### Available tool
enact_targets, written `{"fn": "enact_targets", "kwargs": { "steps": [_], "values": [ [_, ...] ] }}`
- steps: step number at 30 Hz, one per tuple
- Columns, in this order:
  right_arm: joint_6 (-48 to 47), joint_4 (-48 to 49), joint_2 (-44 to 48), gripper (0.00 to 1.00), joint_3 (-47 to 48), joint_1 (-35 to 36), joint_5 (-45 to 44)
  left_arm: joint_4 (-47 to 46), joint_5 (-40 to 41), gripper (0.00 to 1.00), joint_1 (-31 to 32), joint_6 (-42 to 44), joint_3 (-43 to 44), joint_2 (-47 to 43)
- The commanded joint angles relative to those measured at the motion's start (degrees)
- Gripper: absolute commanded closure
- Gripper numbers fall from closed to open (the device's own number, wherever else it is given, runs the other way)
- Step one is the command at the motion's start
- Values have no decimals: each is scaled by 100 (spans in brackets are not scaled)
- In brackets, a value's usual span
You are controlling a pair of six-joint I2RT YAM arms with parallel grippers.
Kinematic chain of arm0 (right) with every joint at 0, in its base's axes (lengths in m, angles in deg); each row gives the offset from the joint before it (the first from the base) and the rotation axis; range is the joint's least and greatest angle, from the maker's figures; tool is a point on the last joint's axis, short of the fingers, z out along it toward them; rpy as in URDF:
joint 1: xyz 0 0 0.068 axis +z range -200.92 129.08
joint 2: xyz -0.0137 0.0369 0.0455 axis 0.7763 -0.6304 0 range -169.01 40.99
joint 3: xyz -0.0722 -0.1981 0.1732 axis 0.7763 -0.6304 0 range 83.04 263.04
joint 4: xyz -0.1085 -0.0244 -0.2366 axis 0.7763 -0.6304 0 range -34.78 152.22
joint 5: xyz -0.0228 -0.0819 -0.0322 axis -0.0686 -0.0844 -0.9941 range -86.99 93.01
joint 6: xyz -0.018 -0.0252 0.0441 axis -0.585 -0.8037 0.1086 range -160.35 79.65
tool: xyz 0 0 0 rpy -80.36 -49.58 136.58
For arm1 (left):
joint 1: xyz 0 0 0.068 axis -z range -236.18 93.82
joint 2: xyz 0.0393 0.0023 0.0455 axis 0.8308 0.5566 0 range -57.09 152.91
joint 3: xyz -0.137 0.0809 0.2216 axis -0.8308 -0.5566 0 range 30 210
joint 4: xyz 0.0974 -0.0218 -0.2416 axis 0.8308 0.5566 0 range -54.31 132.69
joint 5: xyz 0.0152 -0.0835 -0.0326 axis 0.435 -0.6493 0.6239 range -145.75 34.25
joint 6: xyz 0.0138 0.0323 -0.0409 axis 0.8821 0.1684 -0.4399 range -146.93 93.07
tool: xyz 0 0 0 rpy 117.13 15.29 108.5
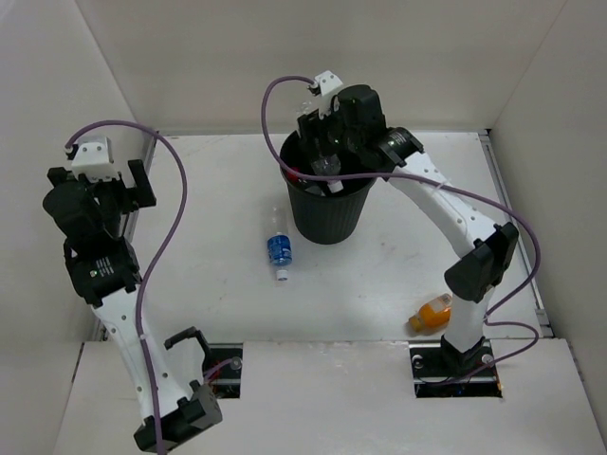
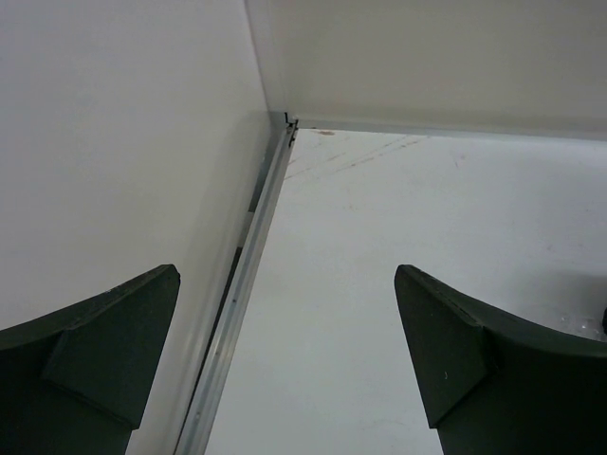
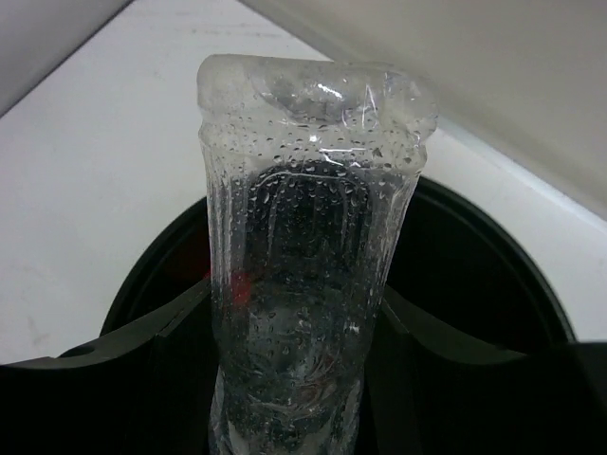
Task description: Put the plastic bottles in the bin
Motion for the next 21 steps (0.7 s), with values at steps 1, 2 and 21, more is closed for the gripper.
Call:
{"fn": "enact_targets", "kwargs": {
  "steps": [1,2,21],
  "values": [
    [-4,389,278,8,61,75,59,-137,-300,0,104,49,62,70],
    [-22,363,322,0,96,75,59,-154,-335,0,166,58,45,88],
    [-251,345,4056,0,-1687,-4212,-310,2500,15,0,5446,2833,-1054,422]
  ]
}}
